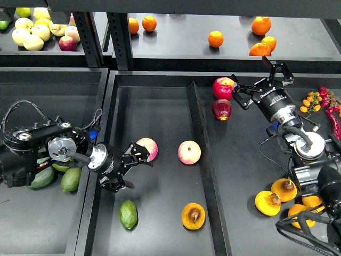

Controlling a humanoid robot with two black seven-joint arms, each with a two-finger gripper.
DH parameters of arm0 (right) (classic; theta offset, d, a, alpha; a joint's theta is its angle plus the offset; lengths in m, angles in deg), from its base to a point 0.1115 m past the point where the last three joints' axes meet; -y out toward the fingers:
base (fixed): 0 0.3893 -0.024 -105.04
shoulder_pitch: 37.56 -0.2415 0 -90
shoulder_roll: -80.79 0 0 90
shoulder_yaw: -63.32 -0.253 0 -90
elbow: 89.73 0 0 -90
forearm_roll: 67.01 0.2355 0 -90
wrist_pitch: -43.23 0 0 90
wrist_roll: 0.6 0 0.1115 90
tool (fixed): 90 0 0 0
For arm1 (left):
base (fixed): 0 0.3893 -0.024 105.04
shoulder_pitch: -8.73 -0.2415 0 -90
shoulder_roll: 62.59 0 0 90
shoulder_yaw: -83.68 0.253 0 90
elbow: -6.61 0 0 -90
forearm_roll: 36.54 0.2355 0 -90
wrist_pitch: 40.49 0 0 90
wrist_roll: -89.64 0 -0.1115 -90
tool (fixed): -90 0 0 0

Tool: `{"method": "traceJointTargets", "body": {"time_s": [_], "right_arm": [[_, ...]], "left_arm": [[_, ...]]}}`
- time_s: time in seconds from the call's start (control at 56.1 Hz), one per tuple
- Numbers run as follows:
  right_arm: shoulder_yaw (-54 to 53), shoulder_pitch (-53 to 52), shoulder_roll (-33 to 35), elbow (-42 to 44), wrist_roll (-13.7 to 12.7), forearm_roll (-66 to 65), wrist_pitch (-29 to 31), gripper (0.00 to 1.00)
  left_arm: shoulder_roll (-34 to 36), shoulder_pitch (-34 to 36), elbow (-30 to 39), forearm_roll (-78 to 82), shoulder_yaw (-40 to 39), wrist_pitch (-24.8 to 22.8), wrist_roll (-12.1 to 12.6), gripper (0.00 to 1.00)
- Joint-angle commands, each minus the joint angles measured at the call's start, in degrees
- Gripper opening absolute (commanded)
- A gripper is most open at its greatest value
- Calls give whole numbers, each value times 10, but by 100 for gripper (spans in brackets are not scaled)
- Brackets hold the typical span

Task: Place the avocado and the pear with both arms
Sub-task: 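Reach the left gripper down toward the green avocado, then close the left gripper around the green avocado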

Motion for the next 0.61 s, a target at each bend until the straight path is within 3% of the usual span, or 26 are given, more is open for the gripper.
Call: {"method": "traceJointTargets", "body": {"time_s": [0.0,0.588], "right_arm": [[0,0,0,3,0,0,0,100],[0,0,0,3,0,0,0,100]], "left_arm": [[-3,-12,-7,19,25,0,0,92],[-41,-44,-47,41,36,0,0,92]]}}
